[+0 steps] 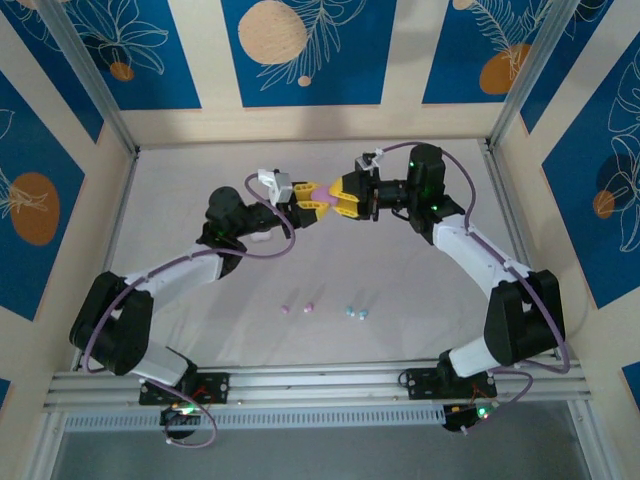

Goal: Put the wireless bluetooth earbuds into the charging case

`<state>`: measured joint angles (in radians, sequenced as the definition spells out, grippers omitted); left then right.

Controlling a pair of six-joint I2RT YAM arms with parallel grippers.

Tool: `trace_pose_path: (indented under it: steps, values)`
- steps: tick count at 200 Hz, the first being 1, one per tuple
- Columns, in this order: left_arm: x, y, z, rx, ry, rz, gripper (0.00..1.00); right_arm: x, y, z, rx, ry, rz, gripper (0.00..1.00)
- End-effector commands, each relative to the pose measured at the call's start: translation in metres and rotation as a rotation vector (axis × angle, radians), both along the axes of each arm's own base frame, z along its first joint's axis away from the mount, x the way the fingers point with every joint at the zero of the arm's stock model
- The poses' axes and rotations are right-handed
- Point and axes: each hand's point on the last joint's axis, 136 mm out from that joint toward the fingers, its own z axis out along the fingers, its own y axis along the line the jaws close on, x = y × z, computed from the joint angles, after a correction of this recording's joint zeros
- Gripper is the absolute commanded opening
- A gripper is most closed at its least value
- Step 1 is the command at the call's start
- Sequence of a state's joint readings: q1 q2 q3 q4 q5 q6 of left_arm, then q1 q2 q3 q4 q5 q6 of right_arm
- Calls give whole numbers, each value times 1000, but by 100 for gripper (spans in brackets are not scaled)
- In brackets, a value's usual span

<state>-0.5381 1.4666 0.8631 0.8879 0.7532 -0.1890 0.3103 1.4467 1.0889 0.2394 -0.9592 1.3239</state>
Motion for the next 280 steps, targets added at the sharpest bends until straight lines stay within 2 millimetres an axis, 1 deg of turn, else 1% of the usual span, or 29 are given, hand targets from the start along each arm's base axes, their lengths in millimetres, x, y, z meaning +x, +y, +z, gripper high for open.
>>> trace_pose_path:
  steps: [1,19,36,45,65,70,84,95,112,126,156,180,197,205,226,258,280]
  values:
    - [-14,-2,14,38,-47,-44,18,-7,-18,7,-139,-230,-87,55]
    - [-22,-3,12,76,-30,-83,17,-8,-35,7,-283,-473,-152,58]
    - [-30,-4,14,83,-20,-120,16,-18,-40,7,-364,-762,-140,59]
    - [-33,-4,16,79,-16,-137,16,-26,-39,8,-370,-903,-108,59]
    - [-41,-6,20,75,-9,-173,16,-52,-30,-3,-382,-1254,32,58]
    - [-43,-6,21,75,-9,-183,16,-55,-27,-6,-392,-1332,58,58]
    - [-49,-9,24,77,-8,-216,17,-60,-20,-12,-402,-1464,110,57]
    - [-52,-10,25,77,-5,-236,17,-66,-15,-10,-364,-1530,165,55]
    - [-57,-10,28,75,-12,-251,17,-64,-12,-5,-348,-1557,173,54]
    - [-59,-9,28,78,-19,-251,17,-60,-14,0,-356,-1585,151,53]
    - [-64,-7,29,87,-26,-252,17,-60,-14,1,-356,-1627,163,53]
    - [-66,-6,31,87,-36,-250,17,-43,-15,1,-409,-1581,105,55]
    - [-66,-4,30,92,-40,-239,17,-35,-17,4,-419,-1557,51,56]
    - [-66,-4,30,93,-42,-237,17,-37,-16,6,-395,-1546,51,58]
    - [-69,-5,30,98,-44,-245,17,-46,-11,9,-327,-1525,89,59]
    - [-68,-7,26,120,-48,-239,17,-60,-7,13,-246,-1502,147,54]
    - [-67,-8,25,132,-51,-234,18,-60,-7,18,-245,-1509,135,51]
